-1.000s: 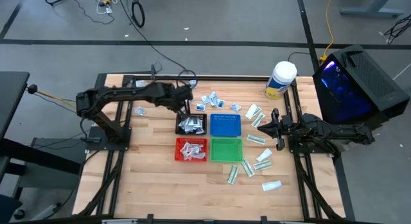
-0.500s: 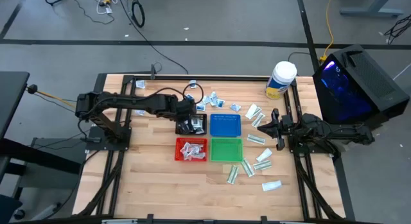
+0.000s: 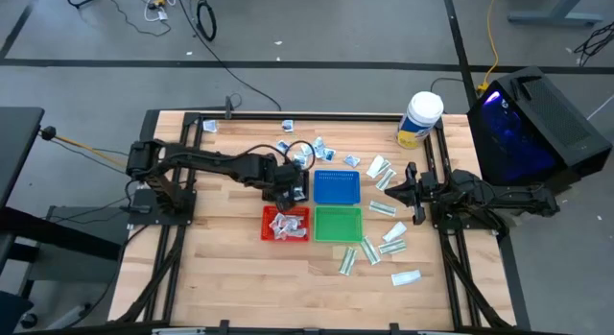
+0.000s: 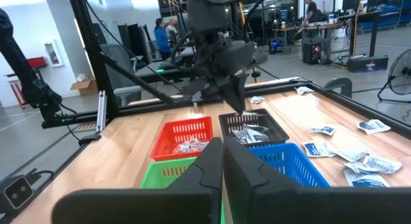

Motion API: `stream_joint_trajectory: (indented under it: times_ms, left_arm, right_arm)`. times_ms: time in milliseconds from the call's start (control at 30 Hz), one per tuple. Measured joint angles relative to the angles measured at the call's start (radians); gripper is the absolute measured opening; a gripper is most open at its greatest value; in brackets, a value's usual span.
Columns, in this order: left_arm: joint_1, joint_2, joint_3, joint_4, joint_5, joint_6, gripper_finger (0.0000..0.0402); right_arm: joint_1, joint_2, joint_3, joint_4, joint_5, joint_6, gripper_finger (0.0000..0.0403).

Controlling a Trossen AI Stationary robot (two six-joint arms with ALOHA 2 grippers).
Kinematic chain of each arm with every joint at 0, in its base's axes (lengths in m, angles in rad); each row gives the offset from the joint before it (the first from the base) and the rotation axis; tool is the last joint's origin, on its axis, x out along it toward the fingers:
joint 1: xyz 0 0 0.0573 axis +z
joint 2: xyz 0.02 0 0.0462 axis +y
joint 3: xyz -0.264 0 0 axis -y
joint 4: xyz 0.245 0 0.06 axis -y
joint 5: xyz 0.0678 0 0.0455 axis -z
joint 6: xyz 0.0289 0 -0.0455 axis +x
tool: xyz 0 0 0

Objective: Pick & Place First Aid Supplies
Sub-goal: Put the gray towelette pack into the black bin

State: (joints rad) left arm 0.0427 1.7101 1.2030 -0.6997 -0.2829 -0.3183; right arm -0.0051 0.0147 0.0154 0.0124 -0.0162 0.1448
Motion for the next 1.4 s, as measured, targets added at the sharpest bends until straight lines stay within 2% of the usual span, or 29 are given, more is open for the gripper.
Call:
stream_joint_trajectory:
  times_ms: [567,667,900,1033,1200,1400]
  left_arm:
    - [-0.007,0.038,0.000,0.024,-0.008,-0.018,0.0025]
    - [-0.007,0.038,0.000,0.024,-0.008,-0.018,0.0055]
    - [-0.008,0.038,0.000,0.025,-0.008,-0.011,0.0172]
    - [-0.008,0.038,0.000,0.021,-0.008,-0.010,0.0217]
    - [0.001,0.005,0.001,-0.001,-0.002,-0.009,0.0239]
    - [0.045,-0.063,0.002,-0.063,0.022,0.000,0.0236]
  right_arm:
    - [0.000,0.000,0.000,0.000,0.000,0.000,0.0018]
    - [0.000,0.000,0.000,0.000,0.000,0.000,0.0018]
    - [0.000,0.000,0.000,0.000,0.000,0.000,0.0018]
    - [0.000,0.000,0.000,0.000,0.000,0.000,0.0018]
    - [0.000,0.000,0.000,0.000,0.000,0.000,0.0018]
    - [0.000,0.000,0.000,0.000,0.000,0.000,0.0018]
